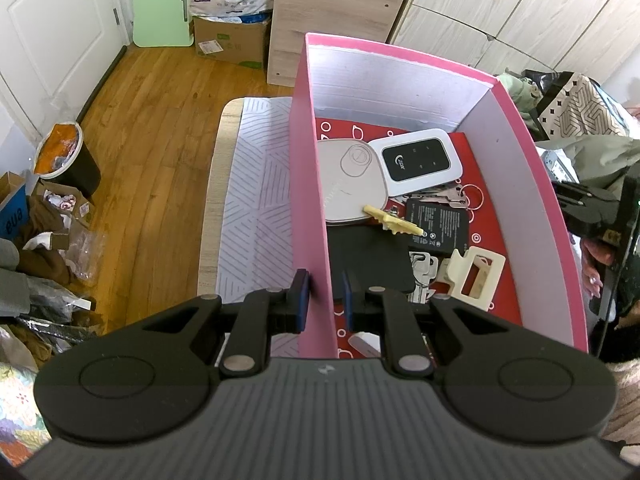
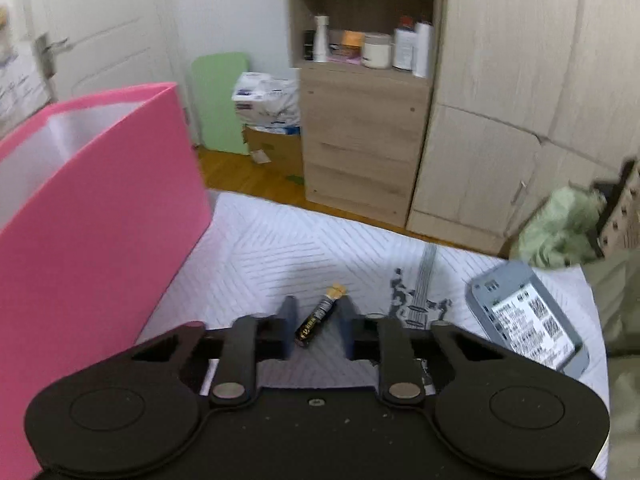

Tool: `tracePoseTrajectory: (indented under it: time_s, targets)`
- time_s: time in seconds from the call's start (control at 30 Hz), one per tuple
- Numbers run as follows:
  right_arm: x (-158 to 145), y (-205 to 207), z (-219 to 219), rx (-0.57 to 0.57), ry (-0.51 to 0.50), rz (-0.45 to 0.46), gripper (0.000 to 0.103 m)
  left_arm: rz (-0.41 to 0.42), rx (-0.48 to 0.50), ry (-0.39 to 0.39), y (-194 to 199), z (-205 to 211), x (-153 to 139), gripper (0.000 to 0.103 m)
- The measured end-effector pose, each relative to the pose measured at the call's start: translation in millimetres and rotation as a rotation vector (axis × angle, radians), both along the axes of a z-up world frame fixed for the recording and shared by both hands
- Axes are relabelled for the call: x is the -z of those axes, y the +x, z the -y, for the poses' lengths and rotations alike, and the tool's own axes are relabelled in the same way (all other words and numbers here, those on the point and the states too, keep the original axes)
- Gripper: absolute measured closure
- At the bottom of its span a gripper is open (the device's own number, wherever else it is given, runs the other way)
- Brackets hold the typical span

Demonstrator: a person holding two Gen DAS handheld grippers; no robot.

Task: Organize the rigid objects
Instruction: 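Grasp the second AA battery with the right gripper and lift it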

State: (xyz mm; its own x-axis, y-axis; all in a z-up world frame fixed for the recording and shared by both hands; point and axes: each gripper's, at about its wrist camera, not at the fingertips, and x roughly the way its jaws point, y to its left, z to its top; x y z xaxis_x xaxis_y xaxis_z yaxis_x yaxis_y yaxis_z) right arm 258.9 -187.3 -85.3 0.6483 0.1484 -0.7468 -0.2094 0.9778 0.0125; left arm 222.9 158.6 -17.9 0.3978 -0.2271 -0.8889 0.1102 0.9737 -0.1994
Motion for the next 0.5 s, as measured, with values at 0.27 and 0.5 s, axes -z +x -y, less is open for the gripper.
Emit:
tracePoseTrajectory:
  time_s: [0.27, 0.5]
  targets:
    - [-6.1, -7.9, 4.9, 0.031, 0.041, -0.025, 0.092, -0.001, 0.0, 0.001, 1.8, -1.6, 0.7, 0.089]
    - [-49.0, -39.8, -2.1, -0.033, 0.145, 0.048, 0.092, -0.001, -0.003, 0.0, 1.8, -1.2, 0.2, 0.089]
